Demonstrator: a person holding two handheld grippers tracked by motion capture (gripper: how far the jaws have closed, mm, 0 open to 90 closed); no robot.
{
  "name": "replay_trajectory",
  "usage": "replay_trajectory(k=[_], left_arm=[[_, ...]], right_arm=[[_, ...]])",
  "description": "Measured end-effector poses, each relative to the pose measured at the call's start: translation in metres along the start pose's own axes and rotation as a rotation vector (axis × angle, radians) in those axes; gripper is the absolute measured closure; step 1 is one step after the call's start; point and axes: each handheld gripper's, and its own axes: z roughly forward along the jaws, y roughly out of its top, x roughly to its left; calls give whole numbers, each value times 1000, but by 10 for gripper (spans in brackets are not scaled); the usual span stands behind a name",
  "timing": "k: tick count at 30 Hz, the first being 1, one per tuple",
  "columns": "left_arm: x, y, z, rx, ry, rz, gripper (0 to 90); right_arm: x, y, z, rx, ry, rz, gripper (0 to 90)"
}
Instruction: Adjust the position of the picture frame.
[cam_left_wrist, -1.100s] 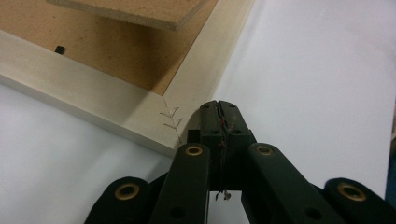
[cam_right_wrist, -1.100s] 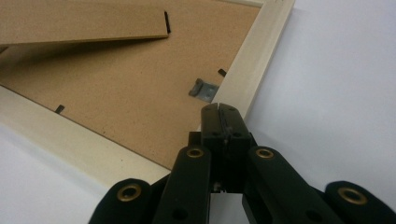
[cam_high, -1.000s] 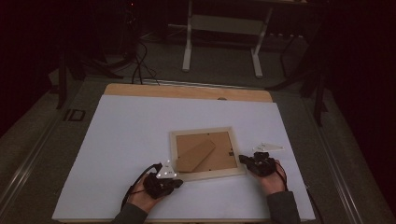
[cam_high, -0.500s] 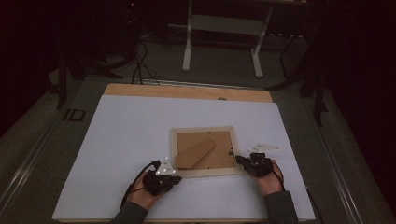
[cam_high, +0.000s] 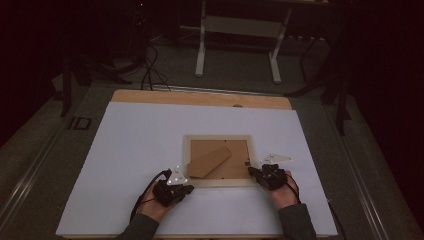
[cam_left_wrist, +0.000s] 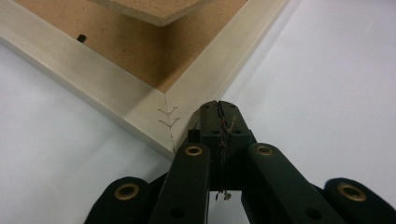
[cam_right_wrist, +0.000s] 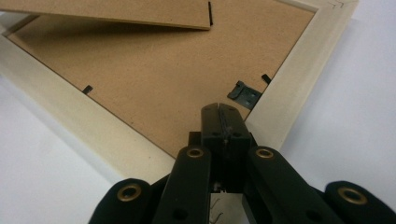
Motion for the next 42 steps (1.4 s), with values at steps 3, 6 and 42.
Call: replay_trajectory(k=[3,6,42], left_arm=[[2,1,1,0,8,-2,900],[4,2,2,-3,10,-7,900],[11,5,7,-9,20,-24,900]], right_arm=[[1,0,0,4,-9,-7,900],[1,0,0,5,-12,-7,900],[-7,0,0,-8,-37,-1,900]])
